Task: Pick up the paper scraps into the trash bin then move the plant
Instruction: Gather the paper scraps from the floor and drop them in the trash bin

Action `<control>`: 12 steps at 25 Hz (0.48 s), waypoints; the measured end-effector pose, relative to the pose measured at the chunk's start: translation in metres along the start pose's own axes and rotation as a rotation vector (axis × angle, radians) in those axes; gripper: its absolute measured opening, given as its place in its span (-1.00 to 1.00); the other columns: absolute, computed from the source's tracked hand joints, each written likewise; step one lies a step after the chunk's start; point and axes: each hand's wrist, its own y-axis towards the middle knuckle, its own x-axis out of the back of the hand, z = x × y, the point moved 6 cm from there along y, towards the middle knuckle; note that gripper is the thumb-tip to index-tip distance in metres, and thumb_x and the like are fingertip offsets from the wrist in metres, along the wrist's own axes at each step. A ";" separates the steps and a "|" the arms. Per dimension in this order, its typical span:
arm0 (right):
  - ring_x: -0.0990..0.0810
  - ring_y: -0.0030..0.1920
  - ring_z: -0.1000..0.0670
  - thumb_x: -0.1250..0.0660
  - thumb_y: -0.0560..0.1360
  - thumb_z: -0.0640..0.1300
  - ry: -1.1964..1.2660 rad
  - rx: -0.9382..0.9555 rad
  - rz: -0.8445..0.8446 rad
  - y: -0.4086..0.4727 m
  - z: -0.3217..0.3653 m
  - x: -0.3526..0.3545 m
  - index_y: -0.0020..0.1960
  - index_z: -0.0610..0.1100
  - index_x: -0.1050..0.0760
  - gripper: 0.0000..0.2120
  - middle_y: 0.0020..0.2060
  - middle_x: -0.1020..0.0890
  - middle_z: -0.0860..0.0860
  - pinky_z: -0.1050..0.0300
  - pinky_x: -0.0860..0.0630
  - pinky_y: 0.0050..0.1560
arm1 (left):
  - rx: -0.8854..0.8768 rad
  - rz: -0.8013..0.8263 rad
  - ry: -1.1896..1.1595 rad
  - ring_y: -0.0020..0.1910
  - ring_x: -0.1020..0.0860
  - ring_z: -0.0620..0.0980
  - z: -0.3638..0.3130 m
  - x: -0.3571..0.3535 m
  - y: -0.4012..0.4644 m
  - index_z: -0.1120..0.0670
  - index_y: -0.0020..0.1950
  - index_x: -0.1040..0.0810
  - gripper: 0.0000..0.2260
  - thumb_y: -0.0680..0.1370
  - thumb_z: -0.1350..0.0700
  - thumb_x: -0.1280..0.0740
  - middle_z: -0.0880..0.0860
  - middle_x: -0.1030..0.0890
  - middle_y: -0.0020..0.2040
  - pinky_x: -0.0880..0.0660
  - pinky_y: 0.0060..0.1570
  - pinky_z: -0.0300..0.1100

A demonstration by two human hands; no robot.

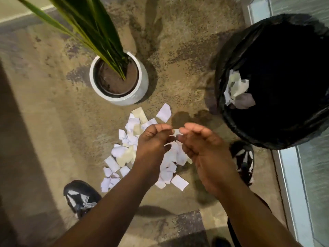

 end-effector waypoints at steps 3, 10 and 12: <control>-0.69 0.13 -0.02 -0.32 0.64 -0.08 -0.221 -0.047 -0.013 0.003 -0.043 -0.026 0.12 0.08 -0.61 -0.87 0.04 -0.73 0.12 -0.02 -0.60 0.21 | 0.072 -0.140 0.132 -0.11 -0.57 0.02 0.036 0.079 0.027 -0.04 -0.10 -0.61 -0.80 0.59 0.25 -0.31 -0.03 -0.67 -0.11 -0.48 -0.16 -0.12; -0.60 0.15 -0.05 -0.40 0.57 -0.10 -0.605 0.003 -0.155 0.117 -0.086 -0.055 0.37 -0.06 -0.45 -0.61 0.26 -0.58 -0.06 0.11 -0.60 0.05 | 0.133 -0.140 0.359 -0.24 -0.53 -0.05 0.093 0.192 0.110 0.07 0.32 -0.47 -0.67 0.56 0.21 -0.35 0.02 -0.57 0.04 -0.43 -0.54 -0.34; -0.61 0.10 -0.03 -0.47 0.52 -0.05 -0.764 0.045 -0.193 0.161 -0.081 -0.062 0.40 -0.09 -0.43 -0.50 0.25 -0.59 -0.08 0.19 -0.58 0.00 | 0.090 -0.144 0.384 -0.20 -0.54 -0.02 0.095 0.204 0.126 0.00 0.13 -0.53 -0.79 0.54 0.23 -0.38 -0.04 -0.59 -0.09 -0.43 -0.50 -0.37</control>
